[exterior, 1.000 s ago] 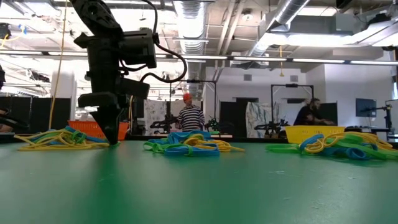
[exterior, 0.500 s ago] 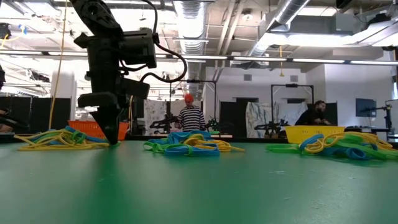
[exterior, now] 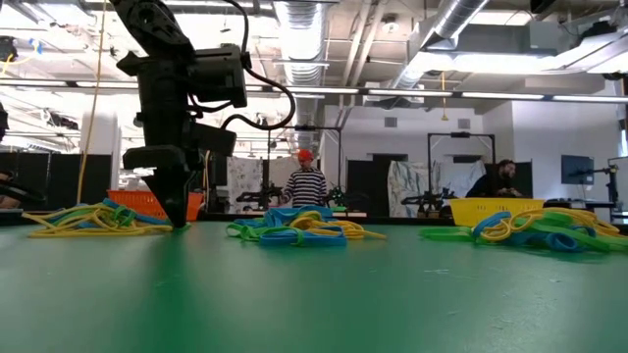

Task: Sort rubber bands into baskets
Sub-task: Put the green rubber band into the orange bin

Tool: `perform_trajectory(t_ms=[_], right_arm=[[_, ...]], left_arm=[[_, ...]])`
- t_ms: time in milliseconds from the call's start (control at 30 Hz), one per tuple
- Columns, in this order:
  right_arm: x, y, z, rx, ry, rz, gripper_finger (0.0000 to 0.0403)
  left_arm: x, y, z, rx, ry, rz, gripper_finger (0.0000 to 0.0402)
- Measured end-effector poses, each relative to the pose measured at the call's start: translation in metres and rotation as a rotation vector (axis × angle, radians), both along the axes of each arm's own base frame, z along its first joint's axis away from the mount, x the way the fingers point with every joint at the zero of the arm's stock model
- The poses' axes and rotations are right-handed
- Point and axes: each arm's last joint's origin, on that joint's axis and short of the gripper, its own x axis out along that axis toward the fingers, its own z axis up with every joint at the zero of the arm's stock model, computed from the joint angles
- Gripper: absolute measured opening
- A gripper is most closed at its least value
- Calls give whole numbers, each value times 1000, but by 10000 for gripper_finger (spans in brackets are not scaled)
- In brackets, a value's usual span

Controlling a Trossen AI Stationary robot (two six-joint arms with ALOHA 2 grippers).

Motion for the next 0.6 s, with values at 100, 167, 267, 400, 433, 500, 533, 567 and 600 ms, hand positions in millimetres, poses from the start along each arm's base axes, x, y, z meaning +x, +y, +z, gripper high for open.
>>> perform_trajectory(t_ms=[100,167,267,400,433,500,533,567,600], right_arm=[[0,0,0,0,0,0,127],[0,0,0,0,0,0,127],[0,0,0,0,0,0,127],[0,0,0,0,0,0,127],[0,0,0,0,0,0,127],[0,0,0,0,1,0,127],[0,0,0,0,2,0,127],[0,0,0,0,5,0,127],[0,0,0,0,5,0,127]], left_arm=[[0,0,0,0,0,-3,0],[0,0,0,7,1,-2,0],[-1,1,0,38,16,-4,0],[-4,2,6,100,30,-5,0],[-4,3,9,120,26,-7,0],[-5,5,17,149,14,-8,0],[-5,6,22,162,3,-4,0],[-5,9,28,174,-14,1,0],[-6,11,34,187,-29,7,0]])
